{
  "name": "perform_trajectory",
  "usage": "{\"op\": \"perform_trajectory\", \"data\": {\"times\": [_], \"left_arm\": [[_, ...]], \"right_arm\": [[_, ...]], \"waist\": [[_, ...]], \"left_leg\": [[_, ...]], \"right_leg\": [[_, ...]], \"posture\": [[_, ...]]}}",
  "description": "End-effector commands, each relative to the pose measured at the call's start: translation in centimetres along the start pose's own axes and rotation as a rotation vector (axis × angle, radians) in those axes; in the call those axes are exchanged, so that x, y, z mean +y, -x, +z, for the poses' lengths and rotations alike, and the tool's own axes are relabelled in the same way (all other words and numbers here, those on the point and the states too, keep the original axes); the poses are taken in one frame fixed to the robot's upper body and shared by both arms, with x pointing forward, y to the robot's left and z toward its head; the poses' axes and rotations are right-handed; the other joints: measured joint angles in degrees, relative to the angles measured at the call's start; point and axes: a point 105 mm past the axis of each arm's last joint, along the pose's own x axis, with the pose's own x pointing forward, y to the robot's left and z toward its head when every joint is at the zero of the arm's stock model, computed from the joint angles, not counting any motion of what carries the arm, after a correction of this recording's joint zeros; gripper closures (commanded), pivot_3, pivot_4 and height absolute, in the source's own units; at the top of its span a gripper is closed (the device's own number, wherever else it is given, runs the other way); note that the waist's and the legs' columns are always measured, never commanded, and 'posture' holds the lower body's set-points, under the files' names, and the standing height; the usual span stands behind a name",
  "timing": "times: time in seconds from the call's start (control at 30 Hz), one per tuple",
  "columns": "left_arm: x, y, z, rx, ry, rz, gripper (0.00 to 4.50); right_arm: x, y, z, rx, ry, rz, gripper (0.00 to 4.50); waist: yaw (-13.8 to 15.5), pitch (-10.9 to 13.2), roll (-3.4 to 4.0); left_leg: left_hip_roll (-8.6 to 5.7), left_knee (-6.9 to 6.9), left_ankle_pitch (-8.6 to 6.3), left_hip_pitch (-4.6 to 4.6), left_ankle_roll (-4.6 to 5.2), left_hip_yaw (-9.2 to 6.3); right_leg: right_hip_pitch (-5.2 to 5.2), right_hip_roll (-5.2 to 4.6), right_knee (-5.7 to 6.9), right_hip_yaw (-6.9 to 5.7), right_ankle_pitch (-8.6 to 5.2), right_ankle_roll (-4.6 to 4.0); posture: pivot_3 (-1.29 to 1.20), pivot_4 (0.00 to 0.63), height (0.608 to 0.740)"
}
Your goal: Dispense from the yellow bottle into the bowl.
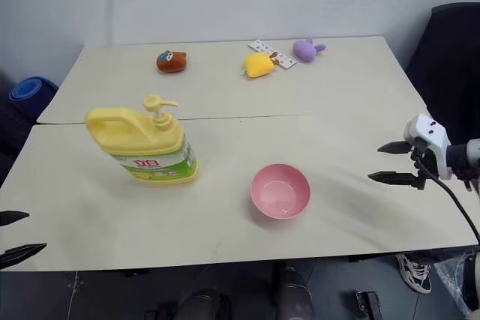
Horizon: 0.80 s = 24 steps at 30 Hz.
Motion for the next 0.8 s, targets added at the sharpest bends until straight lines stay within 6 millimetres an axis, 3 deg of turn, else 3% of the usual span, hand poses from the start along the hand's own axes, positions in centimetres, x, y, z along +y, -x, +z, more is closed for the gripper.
{"op": "perform_trajectory", "data": {"times": [0.03,0.13,0.27,0.43,0.57,0.67,0.8], "left_arm": [[0.2,0.3,0.6,-0.033,-0.019,0.021,0.00],[0.2,0.1,1.1,-0.063,-0.014,0.027,0.00],[-0.5,-0.2,3.3,-0.158,0.038,-0.007,0.00],[-3.3,-0.3,8.5,-0.303,0.032,-0.182,0.00],[-7.8,-1.0,13.2,-0.349,-0.085,-0.420,0.00],[-10.4,-2.1,14.2,-0.314,-0.182,-0.522,0.00],[-13.4,-3.9,14.9,-0.306,-0.286,-0.629,0.00]], "right_arm": [[-0.2,0.6,1.2,-0.038,0.036,-0.021,0.03],[-0.5,0.5,1.3,-0.039,0.055,-0.051,0.03],[0.5,0.2,2.2,-0.053,0.063,-0.004,0.03],[2.7,0.1,4.7,-0.090,0.069,0.078,0.03],[6.7,-1.6,7.8,-0.123,0.142,0.189,0.03],[9.1,-2.9,8.7,-0.117,0.187,0.233,0.03],[12.5,-5.0,8.5,-0.085,0.198,0.290,0.03]], "waist": [[0.0,0.0,0.00],[0.0,0.0,0.00],[0.1,0.0,-0.02],[0.1,0.0,-0.03],[0.3,0.0,-0.03],[0.3,0.0,0.00],[0.2,0.0,-0.07]], "left_leg": [[0.00,0.00,0.00,0.01,0.00,0.02],[0.00,0.02,0.00,0.06,0.00,0.09],[0.01,0.08,0.00,0.10,0.00,0.13],[0.03,0.19,0.00,0.12,-0.01,0.15],[0.03,0.39,-0.02,0.09,-0.05,0.09],[0.02,0.67,-0.11,0.11,-0.10,-0.10],[-0.06,0.79,-0.12,0.16,-0.11,-0.12]], "right_leg": [[0.00,0.00,0.01,0.02,0.00,0.00],[0.00,0.00,0.10,0.10,0.00,0.00],[0.00,0.00,0.21,0.21,0.00,0.00],[0.00,-0.01,0.30,0.31,0.01,0.01],[0.00,0.01,0.40,0.35,0.01,0.01],[0.00,0.02,0.60,0.51,0.01,0.01],[0.01,0.09,0.73,0.64,0.02,0.01]], "posture": [[0.00,0.150,0.740],[0.00,0.150,0.740],[0.00,0.150,0.740],[0.00,0.150,0.740],[0.00,0.150,0.740],[0.00,0.150,0.740],[0.00,0.150,0.740]]}}
